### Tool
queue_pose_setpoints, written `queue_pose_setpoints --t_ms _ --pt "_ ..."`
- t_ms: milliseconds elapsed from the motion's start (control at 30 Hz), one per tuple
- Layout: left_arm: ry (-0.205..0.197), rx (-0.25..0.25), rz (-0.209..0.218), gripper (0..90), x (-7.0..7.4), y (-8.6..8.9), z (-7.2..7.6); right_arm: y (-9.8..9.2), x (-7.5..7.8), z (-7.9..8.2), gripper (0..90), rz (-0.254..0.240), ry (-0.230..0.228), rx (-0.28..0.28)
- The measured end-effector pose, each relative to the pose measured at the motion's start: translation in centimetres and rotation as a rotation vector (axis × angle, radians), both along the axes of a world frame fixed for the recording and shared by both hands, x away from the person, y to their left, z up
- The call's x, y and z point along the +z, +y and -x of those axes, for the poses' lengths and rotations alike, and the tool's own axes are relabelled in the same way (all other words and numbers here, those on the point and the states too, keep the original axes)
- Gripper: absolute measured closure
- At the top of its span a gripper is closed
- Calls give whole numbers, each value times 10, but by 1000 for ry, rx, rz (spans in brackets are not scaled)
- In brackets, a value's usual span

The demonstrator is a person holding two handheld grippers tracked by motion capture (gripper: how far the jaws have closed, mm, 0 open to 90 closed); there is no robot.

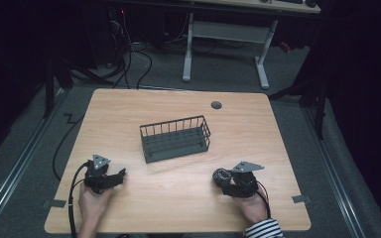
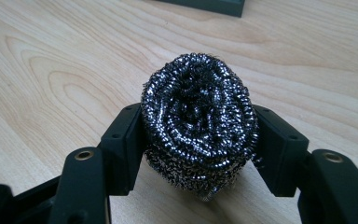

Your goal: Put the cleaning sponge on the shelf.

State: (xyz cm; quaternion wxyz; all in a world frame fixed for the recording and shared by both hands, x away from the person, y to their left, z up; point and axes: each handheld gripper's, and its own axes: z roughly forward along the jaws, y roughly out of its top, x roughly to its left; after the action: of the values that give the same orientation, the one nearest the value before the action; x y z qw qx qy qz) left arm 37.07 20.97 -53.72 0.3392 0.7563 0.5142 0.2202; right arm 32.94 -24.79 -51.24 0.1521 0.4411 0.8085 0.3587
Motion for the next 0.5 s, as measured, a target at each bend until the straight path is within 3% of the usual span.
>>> queue_pose_setpoints --t_ms 500 --pt "0 0 1 254 0 0 0 -4 40 -14 410 -53 -18 42"
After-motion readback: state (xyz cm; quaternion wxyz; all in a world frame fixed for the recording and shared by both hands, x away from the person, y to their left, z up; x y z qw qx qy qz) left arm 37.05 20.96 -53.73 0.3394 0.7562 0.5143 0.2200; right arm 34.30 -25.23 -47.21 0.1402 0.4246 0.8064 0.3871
